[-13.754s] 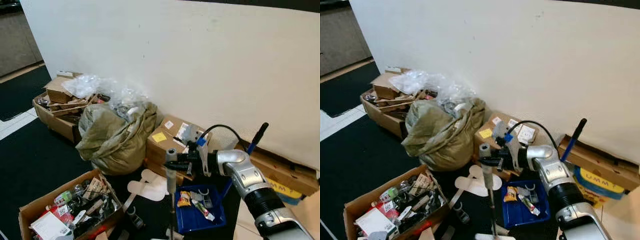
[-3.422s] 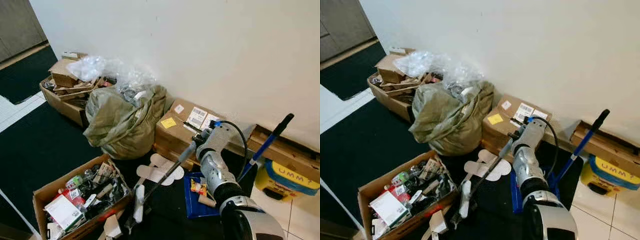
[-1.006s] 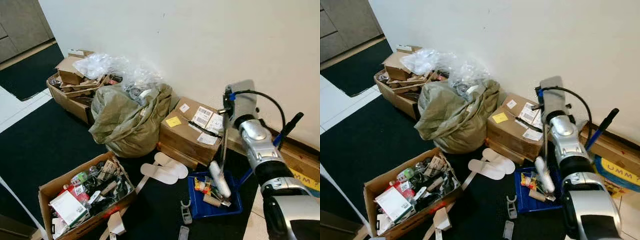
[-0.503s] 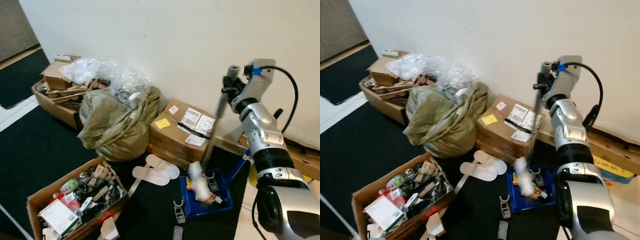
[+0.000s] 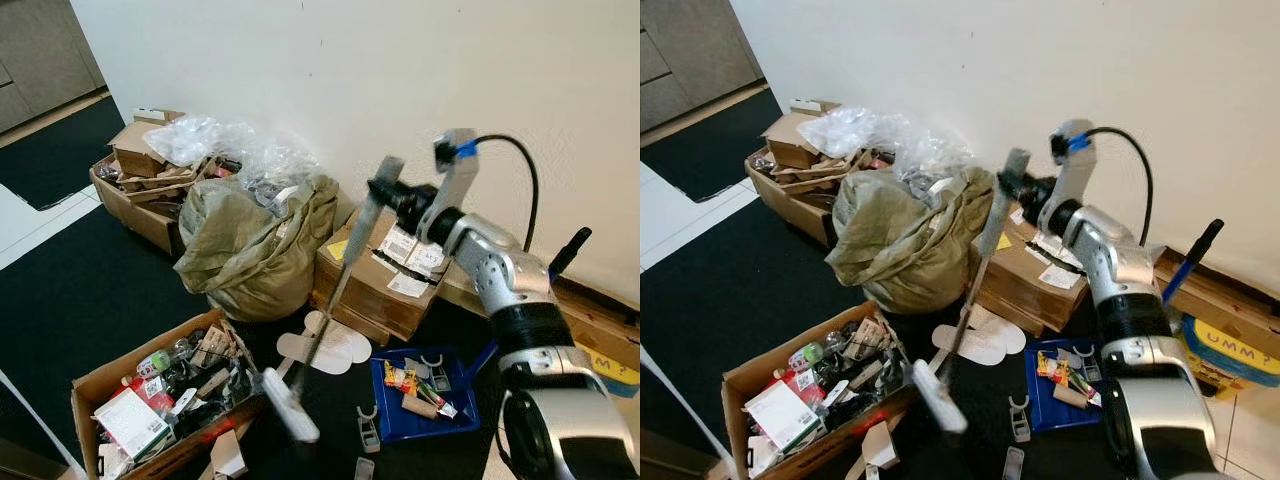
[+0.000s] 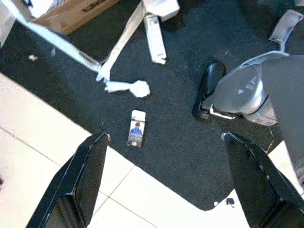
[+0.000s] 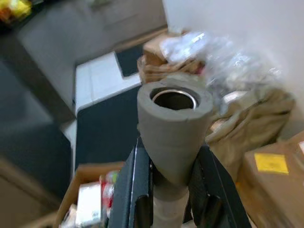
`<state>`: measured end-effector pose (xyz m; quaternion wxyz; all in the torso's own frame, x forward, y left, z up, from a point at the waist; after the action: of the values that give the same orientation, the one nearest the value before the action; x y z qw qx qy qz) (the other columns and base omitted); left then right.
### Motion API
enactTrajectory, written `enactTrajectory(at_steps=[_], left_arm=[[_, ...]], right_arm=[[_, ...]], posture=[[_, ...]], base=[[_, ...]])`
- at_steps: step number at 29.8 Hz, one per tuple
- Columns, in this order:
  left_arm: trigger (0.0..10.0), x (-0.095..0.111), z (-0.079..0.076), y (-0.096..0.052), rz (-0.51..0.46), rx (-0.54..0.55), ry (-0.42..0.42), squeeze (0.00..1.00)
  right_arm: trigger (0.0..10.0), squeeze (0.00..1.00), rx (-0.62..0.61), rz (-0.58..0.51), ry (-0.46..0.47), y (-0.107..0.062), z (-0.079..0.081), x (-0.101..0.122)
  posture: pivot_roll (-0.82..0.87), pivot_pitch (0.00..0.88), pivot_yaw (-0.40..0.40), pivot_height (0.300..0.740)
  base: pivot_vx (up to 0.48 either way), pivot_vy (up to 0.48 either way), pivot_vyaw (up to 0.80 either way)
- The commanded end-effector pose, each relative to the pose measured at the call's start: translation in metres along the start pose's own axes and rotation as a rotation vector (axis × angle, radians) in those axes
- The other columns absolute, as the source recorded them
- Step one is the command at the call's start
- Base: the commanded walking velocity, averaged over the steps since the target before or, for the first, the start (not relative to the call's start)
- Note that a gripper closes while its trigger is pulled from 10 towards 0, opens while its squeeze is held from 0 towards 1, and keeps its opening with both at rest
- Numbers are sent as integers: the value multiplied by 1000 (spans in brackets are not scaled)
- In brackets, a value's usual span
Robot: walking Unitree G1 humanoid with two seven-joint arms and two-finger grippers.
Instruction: Sweep floor
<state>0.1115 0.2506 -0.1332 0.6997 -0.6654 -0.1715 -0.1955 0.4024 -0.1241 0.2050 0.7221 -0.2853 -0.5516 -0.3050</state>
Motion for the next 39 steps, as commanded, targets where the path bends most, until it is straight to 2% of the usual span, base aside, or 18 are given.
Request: enactTrajectory(at_steps=[1, 3, 4, 5, 8, 10, 13, 15, 20, 22, 24, 26, 29, 30, 32, 33, 36, 39], left_arm=[[10000, -8, -1, -2, 26, -3, -12, 0], [10000, -8, -1, -2, 26, -3, -12, 0], [10000, -8, -1, -2, 26, -3, -13, 0], [10000, -8, -1, -2, 26, -3, -13, 0], [10000, -8, -2, -2, 26, -1, -18, 0], [10000, -8, -2, -2, 26, 0, -19, 0], [10000, -8, -2, -2, 27, -1, -18, 0], [10000, -8, -2, -2, 26, -2, -18, 0], [10000, -8, -1, -2, 26, -2, -17, 0], [10000, -8, -1, -1, 25, -3, -16, 0], [10000, -8, -1, -1, 25, -3, -16, 0], [10000, -7, -1, -1, 24, -4, -18, 0], [10000, -7, -1, -1, 23, -4, -19, 0], [10000, -7, -1, -1, 23, -4, -19, 0], [10000, -7, -1, -1, 23, -4, -19, 0], [10000, -7, -1, -1, 23, -3, -19, 0], [10000, -7, -1, -1, 24, -3, -18, 0], [10000, -7, -1, -1, 25, -2, -17, 0]], right_arm=[[10000, 0, 80, 161, 4, 0, 14, -34], [10000, 0, 80, 161, 4, 0, 14, -34], [10000, 0, 124, 231, 22, -4, 20, -50], [10000, 0, 124, 231, 22, -4, 20, -50], [10000, 0, 217, 332, 111, -15, 30, -77], [10000, 0, 244, 353, 102, -22, 30, -85], [10000, 0, 210, 316, 114, -24, 20, -75], [10000, 0, 163, 252, 123, -27, 6, -56], [10000, 0, 139, 157, 139, -34, -4, -29], [10000, 0, 163, 180, 104, -49, -9, -19], [10000, 0, 163, 180, 104, -49, -9, -19], [10000, 0, 256, 279, 55, -67, -3, -27], [10000, 0, 307, 324, 40, -76, 2, -32], [10000, 0, 395, 338, 53, -87, 11, -30], [10000, 0, 395, 338, 53, -87, 11, -30], [10000, 0, 455, 343, 64, -94, 17, -28], [10000, 0, 496, 348, 73, -100, 21, -26], [10000, 0, 511, 404, 77, -107, 21, -35]], posture=[[-45, 116, 3, 740], [-45, 116, 3, 740], [-45, 118, 4, 740], [-45, 118, 4, 740], [-42, 119, 0, 740], [-42, 120, 2, 740], [-42, 120, 2, 740], [-45, 123, 4, 740], [-47, 123, 4, 740], [-48, 126, 5, 740], [-48, 126, 5, 740], [-46, 124, 4, 740], [-46, 124, 4, 740], [-48, 126, 5, 740], [-48, 126, 5, 740], [-48, 126, 5, 740], [-48, 126, 5, 740], [-51, 131, 5, 740]], base=[[0, 0, 0], [0, 0, 0], [0, 0, 0], [0, 0, 0], [0, 0, 0], [0, 0, 0], [0, 0, 0], [0, 0, 0], [0, 0, 0], [0, 0, 0], [0, 0, 0], [0, 0, 0], [0, 0, 0], [0, 0, 0], [0, 0, 0], [0, 0, 0], [0, 0, 0], [0, 0, 0]])
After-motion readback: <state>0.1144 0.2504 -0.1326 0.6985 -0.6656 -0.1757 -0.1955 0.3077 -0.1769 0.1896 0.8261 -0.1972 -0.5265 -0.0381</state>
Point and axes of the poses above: a point about 5 cm out from each wrist's last joint towards the gripper, its own y axis pointing out of the wrist towards the gripper, its own x axis along the axis of the wrist's last joint, z = x × y, the point moved 4 cm from there along y, pointing out of the wrist towards the gripper, and after that the axes turned 7 degrees about y, right-handed, at the moved point
